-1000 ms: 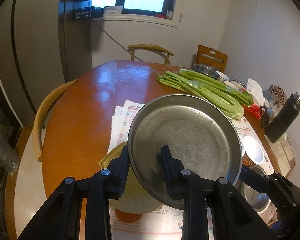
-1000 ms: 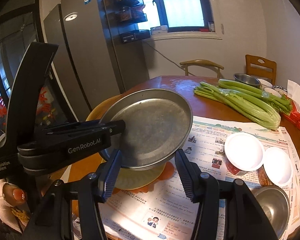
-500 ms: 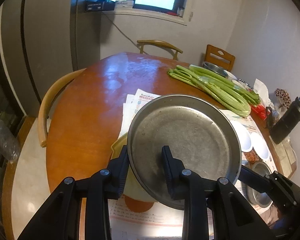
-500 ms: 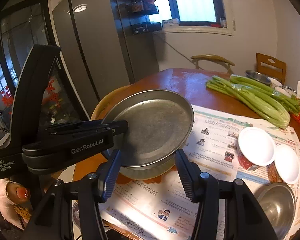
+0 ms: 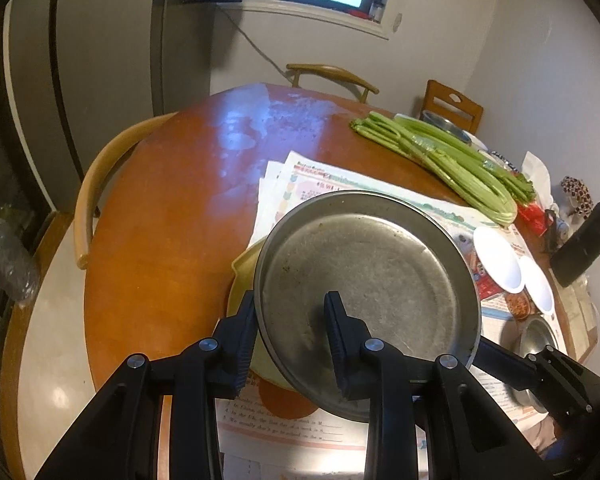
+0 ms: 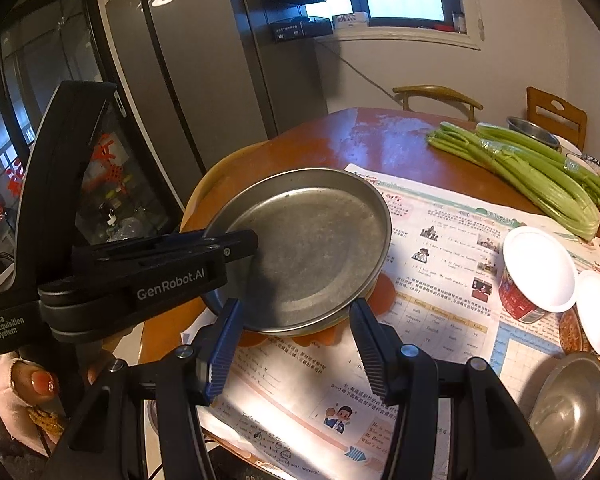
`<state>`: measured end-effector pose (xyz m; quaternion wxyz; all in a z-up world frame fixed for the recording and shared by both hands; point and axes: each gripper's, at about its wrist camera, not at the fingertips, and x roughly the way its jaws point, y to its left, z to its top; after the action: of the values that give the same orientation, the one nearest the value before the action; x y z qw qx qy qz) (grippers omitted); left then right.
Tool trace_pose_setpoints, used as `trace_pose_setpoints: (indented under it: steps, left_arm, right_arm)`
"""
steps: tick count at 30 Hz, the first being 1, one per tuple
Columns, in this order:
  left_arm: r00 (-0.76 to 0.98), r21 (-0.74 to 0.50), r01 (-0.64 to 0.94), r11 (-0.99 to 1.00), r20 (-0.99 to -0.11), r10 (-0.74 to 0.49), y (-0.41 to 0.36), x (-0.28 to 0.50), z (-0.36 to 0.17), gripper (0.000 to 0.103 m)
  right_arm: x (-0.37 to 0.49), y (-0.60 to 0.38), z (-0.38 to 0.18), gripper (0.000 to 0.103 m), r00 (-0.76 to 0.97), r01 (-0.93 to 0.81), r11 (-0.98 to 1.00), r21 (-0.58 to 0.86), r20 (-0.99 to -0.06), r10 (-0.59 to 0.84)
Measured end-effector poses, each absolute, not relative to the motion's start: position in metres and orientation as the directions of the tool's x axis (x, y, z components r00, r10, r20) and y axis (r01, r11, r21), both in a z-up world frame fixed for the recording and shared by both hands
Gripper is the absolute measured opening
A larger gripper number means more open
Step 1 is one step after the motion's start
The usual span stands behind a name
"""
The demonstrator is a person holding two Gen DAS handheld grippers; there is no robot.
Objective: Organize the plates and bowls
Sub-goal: 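Carry the shallow metal pan with the left tool over the stacked plates, then lower the metal pan with the left tool onto the yellow plate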
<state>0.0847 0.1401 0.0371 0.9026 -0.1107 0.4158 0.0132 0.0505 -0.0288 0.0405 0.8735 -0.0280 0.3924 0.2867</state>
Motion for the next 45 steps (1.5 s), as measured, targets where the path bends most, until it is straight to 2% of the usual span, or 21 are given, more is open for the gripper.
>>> trace_pose_setpoints:
  steps: [17, 45]
  left_arm:
    - [0.601, -0.174, -0.159, 0.972, -0.798, -0.045, 0.144, 0.092, 0.003, 0.033]
    - [0.615, -0.160, -0.171, 0.972, -0.788, -0.021, 0.145, 0.095, 0.004, 0.035]
  right_arm:
    - [0.065, -0.023, 0.015, 0.056, 0.460, -0.527, 0.823, 0.210, -0.744, 0.484]
    - [0.081, -0.016, -0.004, 0.056, 0.430, -0.522, 0.822, 0.229, -0.762, 0.485]
